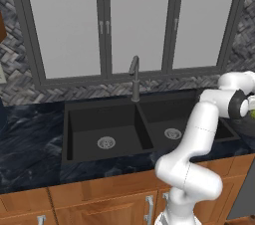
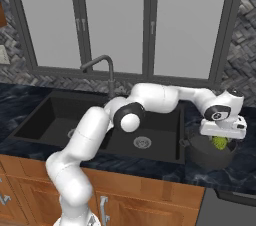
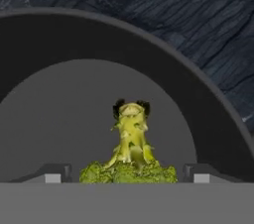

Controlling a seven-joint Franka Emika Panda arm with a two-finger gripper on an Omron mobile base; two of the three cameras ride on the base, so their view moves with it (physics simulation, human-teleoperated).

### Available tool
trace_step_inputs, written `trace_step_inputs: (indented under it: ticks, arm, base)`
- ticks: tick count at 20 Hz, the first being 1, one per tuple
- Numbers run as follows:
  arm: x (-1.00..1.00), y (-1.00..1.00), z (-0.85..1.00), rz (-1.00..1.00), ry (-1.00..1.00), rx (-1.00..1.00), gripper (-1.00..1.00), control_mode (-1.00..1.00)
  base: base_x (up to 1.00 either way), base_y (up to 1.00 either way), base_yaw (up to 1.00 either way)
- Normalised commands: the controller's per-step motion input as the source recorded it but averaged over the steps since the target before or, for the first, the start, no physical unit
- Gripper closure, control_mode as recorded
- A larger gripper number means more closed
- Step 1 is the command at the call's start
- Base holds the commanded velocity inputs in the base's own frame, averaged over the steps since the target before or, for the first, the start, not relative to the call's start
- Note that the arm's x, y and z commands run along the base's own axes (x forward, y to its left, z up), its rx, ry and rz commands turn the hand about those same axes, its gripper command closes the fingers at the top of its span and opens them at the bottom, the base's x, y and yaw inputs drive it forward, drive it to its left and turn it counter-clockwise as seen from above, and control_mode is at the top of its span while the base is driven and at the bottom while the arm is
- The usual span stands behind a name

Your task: Dump the broccoli from the pot into the sink. Then turn on the water and wash the broccoli. Then turn off the water and put the broccoli back in the pot.

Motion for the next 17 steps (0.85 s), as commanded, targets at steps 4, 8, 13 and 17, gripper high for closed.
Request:
trace_step_inputs:
  ticks: [4,8,13,17]
  arm:
    - [-0.17,0.08,0.28,0.0,-0.01,0.0,-1.0,-1.0]
    - [-0.49,0.32,0.63,0.0,-0.1,-0.03,-1.0,-1.0]
    - [-0.77,0.65,0.79,-0.03,-0.26,-0.1,-1.0,-1.0]
    - [-0.83,0.77,0.76,-0.11,-0.27,-0.14,-1.0,-1.0]
  base:
    - [0.0,0.0,0.0]
    - [0.0,0.0,0.0]
    - [0.0,0.0,0.0]
    - [0.0,0.0,0.0]
